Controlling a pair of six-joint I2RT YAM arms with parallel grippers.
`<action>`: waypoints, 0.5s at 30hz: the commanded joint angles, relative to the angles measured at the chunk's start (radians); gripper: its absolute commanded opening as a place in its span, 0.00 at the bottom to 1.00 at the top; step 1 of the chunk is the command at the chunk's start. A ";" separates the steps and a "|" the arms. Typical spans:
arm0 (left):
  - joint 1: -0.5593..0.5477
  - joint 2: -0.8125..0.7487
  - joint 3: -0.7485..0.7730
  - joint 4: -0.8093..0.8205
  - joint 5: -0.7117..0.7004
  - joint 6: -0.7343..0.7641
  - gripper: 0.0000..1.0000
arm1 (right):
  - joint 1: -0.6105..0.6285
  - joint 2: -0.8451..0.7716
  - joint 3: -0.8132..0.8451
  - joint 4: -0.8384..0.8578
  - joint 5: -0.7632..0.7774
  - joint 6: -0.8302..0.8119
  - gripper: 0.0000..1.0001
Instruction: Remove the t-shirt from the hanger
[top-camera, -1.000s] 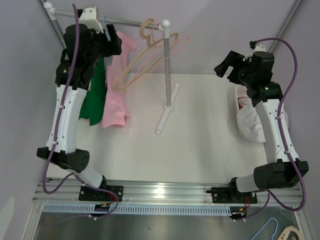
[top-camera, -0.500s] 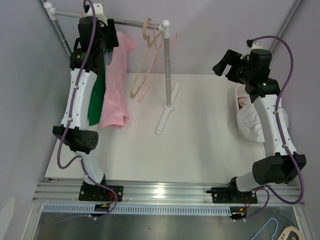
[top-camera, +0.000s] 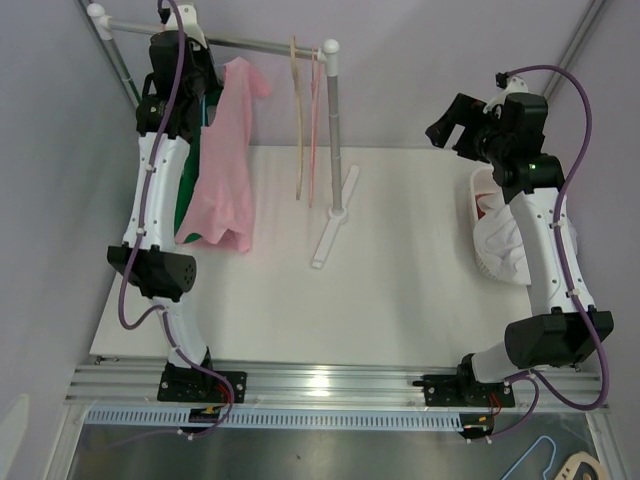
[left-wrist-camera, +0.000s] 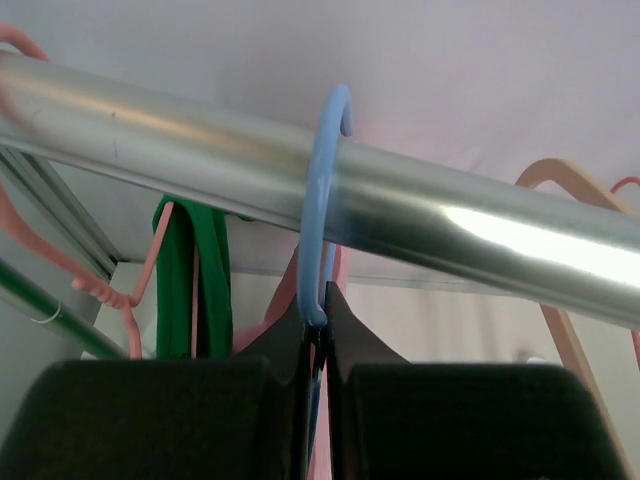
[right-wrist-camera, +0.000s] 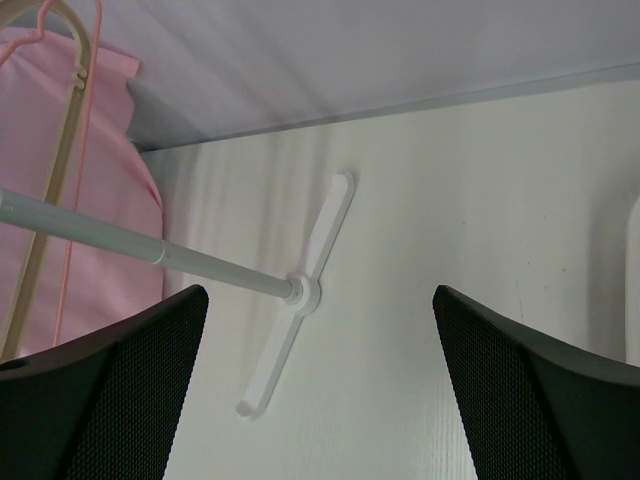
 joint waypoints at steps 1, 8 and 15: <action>0.001 -0.080 0.056 0.081 0.022 -0.029 0.01 | 0.008 -0.001 0.024 -0.006 -0.028 -0.022 1.00; 0.001 -0.215 0.019 0.105 0.037 -0.066 0.01 | 0.016 -0.012 0.021 -0.007 -0.072 -0.056 1.00; -0.026 -0.353 -0.125 0.079 -0.038 -0.081 0.01 | 0.092 -0.041 -0.001 0.002 -0.207 -0.155 0.99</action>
